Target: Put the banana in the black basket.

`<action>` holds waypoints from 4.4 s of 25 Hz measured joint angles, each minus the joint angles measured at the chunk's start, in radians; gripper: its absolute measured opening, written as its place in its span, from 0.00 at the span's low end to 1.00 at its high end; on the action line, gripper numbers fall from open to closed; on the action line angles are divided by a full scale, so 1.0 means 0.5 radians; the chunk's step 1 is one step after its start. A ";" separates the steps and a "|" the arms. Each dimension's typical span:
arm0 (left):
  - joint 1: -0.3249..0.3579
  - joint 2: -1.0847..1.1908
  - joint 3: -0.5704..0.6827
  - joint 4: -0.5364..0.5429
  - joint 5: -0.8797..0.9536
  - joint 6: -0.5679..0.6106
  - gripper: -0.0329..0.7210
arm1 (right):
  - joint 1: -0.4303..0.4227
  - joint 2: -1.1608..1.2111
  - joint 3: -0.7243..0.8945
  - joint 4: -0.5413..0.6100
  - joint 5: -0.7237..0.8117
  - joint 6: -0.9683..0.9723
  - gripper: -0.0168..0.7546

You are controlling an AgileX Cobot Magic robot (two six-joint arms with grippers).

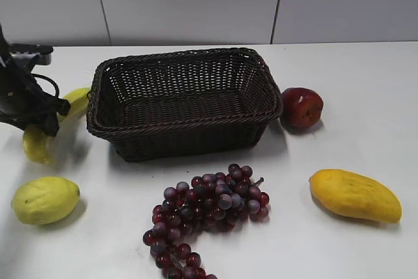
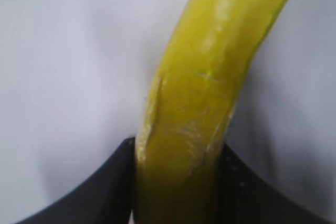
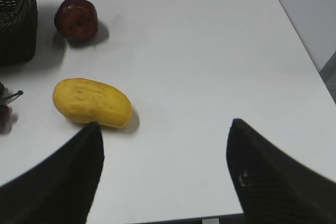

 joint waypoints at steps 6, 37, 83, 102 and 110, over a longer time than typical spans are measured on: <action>0.009 -0.319 -0.082 0.175 0.062 -0.145 0.45 | 0.000 0.000 0.000 0.000 0.000 0.000 0.78; -0.973 -0.131 -0.450 0.438 -0.163 0.047 0.47 | 0.000 0.000 0.000 0.000 0.000 0.000 0.78; 0.029 -1.018 -0.158 0.256 1.162 -0.355 0.85 | 0.000 0.000 0.000 0.000 0.000 0.000 0.78; 0.029 -2.913 1.052 0.120 0.865 -0.355 0.83 | 0.000 0.000 0.000 0.000 0.000 0.000 0.78; 0.029 -3.429 1.282 0.120 0.869 -0.355 0.83 | 0.000 0.000 0.000 0.000 0.000 0.000 0.78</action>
